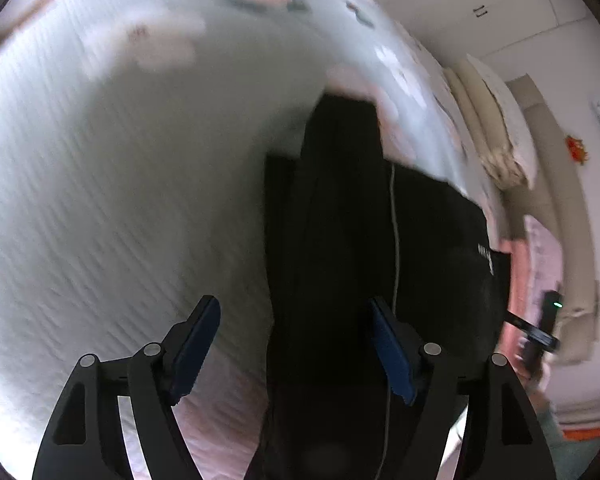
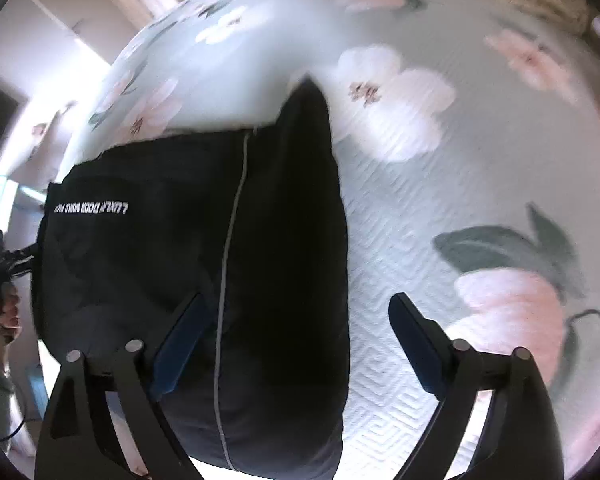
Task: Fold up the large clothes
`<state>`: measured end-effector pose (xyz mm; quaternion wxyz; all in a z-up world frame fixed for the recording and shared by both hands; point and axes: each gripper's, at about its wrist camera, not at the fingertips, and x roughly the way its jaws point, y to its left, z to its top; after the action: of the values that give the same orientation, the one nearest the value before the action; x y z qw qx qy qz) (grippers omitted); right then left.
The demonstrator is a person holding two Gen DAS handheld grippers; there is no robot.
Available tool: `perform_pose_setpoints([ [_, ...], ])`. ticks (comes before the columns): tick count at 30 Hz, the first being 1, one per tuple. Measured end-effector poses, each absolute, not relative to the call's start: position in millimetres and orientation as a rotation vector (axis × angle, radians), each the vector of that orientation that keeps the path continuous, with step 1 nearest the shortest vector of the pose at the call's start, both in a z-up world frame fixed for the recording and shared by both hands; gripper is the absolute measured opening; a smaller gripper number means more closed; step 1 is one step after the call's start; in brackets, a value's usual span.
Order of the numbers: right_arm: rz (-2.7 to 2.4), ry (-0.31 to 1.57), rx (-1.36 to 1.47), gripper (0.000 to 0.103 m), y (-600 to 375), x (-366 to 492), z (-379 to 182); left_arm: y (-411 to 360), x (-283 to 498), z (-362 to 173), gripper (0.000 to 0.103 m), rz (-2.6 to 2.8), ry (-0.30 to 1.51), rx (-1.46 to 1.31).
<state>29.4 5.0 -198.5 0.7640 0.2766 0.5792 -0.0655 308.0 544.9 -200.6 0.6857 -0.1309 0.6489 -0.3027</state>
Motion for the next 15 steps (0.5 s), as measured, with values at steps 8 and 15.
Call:
perform_pose_setpoints([
  [8, 0.175, 1.246, 0.944, 0.099, -10, 28, -283, 539, 321, -265, 0.079, -0.864, 1.558, -0.528],
  [15, 0.356, 1.173, 0.963, 0.086, 4, 59, -295, 516, 321, -264, 0.053, -0.93, 1.525, -0.52],
])
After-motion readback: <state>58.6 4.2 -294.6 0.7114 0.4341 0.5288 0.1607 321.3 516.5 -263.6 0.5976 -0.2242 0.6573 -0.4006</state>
